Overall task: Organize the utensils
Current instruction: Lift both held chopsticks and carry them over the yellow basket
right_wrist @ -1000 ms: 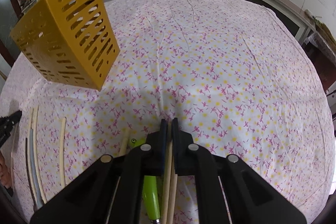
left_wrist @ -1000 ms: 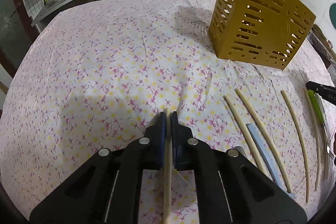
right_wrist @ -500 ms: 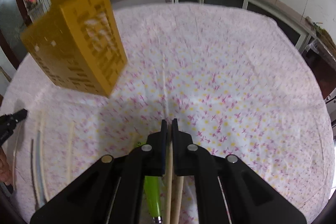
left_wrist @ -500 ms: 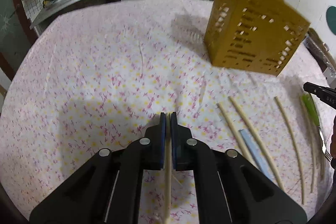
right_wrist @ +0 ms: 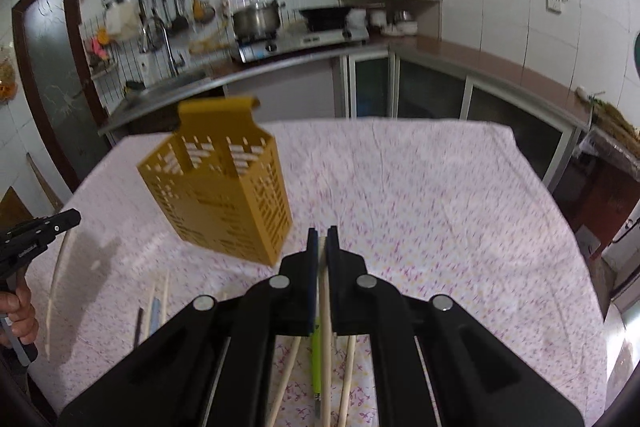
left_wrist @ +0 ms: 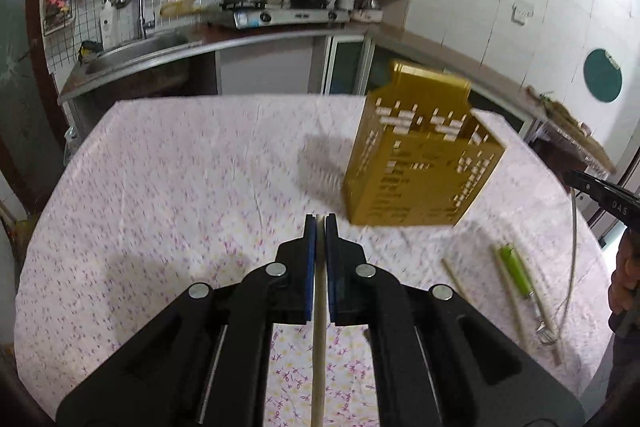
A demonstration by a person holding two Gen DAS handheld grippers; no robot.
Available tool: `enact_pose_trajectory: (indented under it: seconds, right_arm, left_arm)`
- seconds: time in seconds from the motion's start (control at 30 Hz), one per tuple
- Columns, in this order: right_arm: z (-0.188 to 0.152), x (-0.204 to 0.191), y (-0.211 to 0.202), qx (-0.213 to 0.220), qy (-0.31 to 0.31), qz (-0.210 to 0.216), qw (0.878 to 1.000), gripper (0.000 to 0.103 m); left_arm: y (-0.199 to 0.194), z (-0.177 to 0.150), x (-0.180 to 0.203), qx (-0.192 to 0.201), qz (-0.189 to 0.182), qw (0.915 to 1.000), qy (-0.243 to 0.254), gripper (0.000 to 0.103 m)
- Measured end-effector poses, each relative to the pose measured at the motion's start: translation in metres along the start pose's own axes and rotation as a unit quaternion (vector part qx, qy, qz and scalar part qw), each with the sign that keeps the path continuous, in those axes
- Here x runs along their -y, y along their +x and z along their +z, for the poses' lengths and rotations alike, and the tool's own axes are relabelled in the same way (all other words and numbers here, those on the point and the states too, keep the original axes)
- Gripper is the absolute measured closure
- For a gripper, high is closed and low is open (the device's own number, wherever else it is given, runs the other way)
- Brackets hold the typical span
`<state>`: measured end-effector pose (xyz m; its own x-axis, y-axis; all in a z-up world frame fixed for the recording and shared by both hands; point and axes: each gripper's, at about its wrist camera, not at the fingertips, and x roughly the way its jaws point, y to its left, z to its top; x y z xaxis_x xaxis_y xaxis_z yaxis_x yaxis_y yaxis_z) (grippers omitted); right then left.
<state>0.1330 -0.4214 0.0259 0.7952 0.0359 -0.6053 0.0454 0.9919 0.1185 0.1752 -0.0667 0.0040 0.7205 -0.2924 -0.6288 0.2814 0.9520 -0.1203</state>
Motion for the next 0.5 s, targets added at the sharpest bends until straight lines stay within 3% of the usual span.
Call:
enact_pose_trajectory:
  seconds: [0.5]
  right_arm:
    - [0.022, -0.001, -0.064, 0.080, -0.005, 0.010, 0.997, 0.099]
  left_arm:
    - [-0.043, 0.020, 0.013, 0.058, -0.006, 0.9983, 0.009, 0.100]
